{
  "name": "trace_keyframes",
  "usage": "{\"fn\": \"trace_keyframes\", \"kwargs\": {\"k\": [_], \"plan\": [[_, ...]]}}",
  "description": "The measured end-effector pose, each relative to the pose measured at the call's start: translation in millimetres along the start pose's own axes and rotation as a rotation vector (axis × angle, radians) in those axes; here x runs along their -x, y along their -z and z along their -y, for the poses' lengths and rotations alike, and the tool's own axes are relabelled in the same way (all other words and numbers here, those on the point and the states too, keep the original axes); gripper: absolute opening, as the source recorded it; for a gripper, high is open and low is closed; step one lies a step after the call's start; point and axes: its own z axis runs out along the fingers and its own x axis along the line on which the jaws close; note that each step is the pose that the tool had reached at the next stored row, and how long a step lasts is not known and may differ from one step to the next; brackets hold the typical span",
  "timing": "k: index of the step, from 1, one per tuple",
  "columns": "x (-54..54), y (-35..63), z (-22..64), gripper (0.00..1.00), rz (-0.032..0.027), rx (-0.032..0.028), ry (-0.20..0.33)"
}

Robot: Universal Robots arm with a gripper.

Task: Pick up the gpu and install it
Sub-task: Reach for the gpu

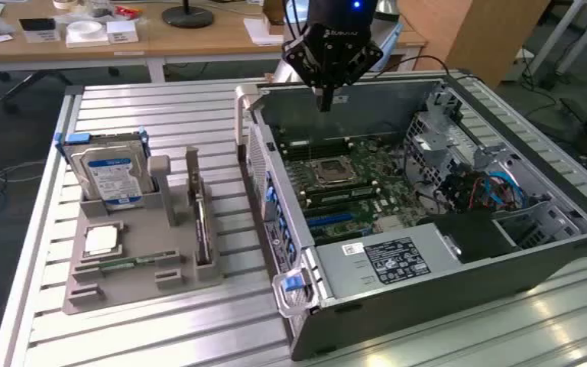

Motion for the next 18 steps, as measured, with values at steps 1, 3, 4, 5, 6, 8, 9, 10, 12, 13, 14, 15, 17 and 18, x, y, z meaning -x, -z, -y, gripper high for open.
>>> {"fn": "trace_keyframes", "kwargs": {"k": [1,3,4,5,6,8,9,10,12,13,14,15,17,18], "plan": [[0.0,0.0,0.0,0.11,0.0000,0.0000,0.000],[0.0,0.0,0.0,0.11,0.0000,0.0000,0.000],[0.0,0.0,0.0,0.11,0.0000,0.0001,0.000],[0.0,0.0,0.0,0.11,0.0000,0.0000,0.000],[-0.1,0.0,0.0,0.11,0.0000,0.0000,0.000],[-0.9,-0.1,0.0,0.11,0.0001,0.0001,0.000],[-1.5,-0.1,0.1,0.11,0.0000,0.0002,0.000],[-2.2,-0.1,0.2,0.11,0.0001,0.0001,0.000],[-3.9,-0.1,0.3,0.11,0.0000,0.0000,0.000],[-4.9,-0.1,0.4,0.11,0.0001,0.0001,0.000],[-5.8,-0.2,0.4,0.11,0.0000,0.0001,0.000],[-6.9,-0.2,0.5,0.11,0.0001,0.0000,0.000],[-9.0,-0.2,0.7,0.11,0.0000,0.0000,0.000],[-10.5,-0.2,0.8,0.11,0.0000,0.0000,0.000]]}}
